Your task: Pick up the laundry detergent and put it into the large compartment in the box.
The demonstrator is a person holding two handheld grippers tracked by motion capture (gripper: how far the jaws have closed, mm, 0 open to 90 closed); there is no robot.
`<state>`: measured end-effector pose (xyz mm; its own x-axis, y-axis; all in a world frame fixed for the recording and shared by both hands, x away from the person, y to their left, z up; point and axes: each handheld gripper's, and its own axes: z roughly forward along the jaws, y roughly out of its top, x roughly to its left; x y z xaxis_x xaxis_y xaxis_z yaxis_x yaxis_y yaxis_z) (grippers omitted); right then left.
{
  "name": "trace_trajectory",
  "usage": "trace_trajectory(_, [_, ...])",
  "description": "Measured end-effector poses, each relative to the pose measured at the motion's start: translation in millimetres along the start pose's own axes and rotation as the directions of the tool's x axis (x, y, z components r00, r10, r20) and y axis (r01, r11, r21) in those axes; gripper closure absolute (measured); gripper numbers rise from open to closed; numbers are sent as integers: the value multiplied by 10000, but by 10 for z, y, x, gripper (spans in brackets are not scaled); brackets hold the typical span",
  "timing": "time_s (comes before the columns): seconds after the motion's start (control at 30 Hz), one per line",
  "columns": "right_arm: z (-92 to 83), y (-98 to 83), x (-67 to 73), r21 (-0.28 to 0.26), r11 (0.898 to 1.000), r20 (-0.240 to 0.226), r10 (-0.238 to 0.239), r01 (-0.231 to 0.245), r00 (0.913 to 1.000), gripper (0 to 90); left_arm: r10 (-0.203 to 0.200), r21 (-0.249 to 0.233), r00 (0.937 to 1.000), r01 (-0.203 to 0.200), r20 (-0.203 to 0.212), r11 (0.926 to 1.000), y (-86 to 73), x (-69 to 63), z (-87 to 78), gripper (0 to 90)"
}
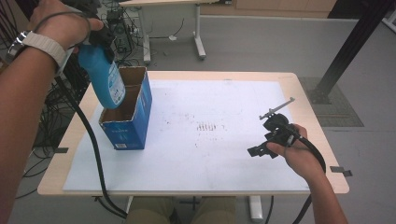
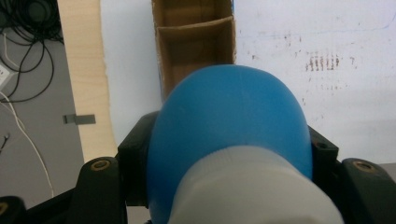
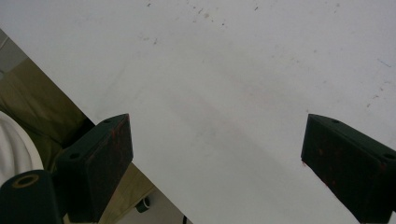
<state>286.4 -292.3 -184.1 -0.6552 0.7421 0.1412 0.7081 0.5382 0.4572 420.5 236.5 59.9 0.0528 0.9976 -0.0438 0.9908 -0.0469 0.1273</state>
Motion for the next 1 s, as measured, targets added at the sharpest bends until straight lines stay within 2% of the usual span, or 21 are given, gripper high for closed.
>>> trace_trajectory(0.57, [51, -11, -9, 51, 10000, -75, 64, -64, 10000, 88, -178, 146, 9997, 175, 191, 9997, 70, 112, 243, 372])
trace_trajectory(0.73, [71, -20, -14, 56, 9999, -107, 93, -92, 9999, 89, -177, 243, 9998, 175, 109, 9996, 102, 110, 307, 372])
trace_trajectory(1.0, [91, -28, -30, 102, 9998, -134, 169, -167, 9998, 88, -240, 287, 9995, 234, 198, 9993, 136, 135, 431, 372])
